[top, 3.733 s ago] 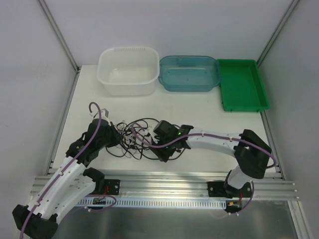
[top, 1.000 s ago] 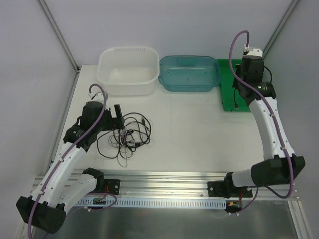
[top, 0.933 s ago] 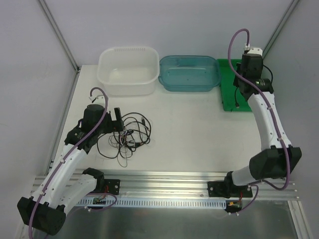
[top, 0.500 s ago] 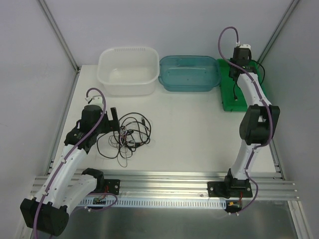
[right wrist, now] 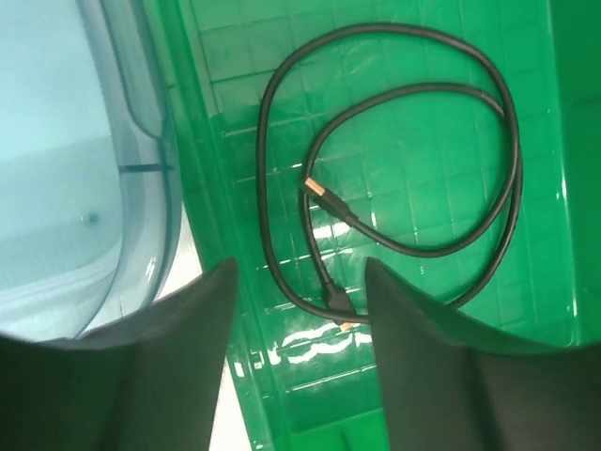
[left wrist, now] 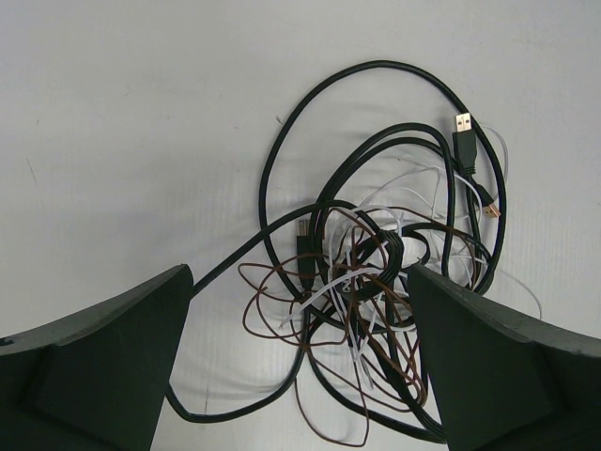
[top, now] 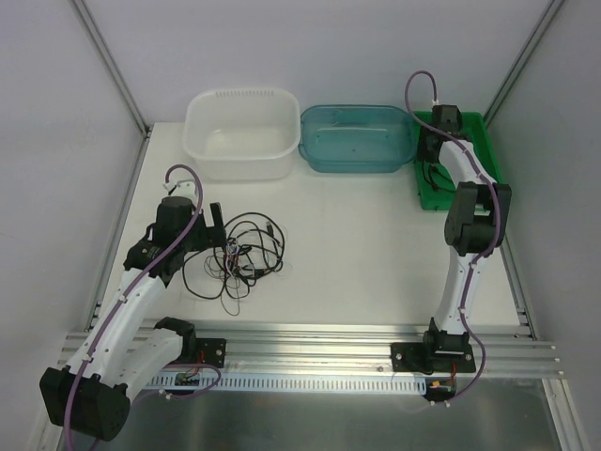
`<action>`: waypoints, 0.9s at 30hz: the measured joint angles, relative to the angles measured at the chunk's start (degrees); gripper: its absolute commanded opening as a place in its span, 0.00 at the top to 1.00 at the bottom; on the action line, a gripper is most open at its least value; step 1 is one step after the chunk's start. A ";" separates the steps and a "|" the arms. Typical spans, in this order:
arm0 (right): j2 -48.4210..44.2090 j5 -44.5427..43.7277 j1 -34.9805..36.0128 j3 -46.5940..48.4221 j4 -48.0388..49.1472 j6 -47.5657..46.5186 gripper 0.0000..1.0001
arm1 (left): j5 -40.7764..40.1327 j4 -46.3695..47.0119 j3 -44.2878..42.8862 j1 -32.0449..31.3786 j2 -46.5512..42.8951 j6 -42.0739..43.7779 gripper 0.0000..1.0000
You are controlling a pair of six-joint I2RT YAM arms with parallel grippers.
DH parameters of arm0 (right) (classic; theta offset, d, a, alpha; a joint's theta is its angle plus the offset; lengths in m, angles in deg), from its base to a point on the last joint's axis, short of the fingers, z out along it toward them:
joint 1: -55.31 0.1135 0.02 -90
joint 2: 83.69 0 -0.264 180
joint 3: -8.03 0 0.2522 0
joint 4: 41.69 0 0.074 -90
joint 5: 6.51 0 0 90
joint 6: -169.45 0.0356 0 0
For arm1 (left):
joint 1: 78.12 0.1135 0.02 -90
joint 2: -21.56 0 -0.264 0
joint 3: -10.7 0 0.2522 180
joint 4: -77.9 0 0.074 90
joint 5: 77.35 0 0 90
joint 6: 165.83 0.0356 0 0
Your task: Untangle the cables
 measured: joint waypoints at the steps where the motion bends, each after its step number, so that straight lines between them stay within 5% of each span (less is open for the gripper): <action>1: -0.15 0.11 0.02 -0.04 -0.04 0.02 0.36 | 0.00 0.00 0.00 0.00 0.00 0.00 0.01; 10: -13.90 -1.79 3.89 -5.05 -3.74 0.83 0.26 | 2.12 0.02 0.00 0.22 -0.17 -0.11 0.01; 18: -36.00 4.70 23.30 -18.73 -4.76 6.82 0.20 | 8.31 0.07 0.00 0.76 2.40 -0.42 0.01; 27: -26.71 6.60 47.06 -25.59 -3.23 19.98 0.35 | 12.07 0.04 0.00 0.76 7.30 -0.66 0.13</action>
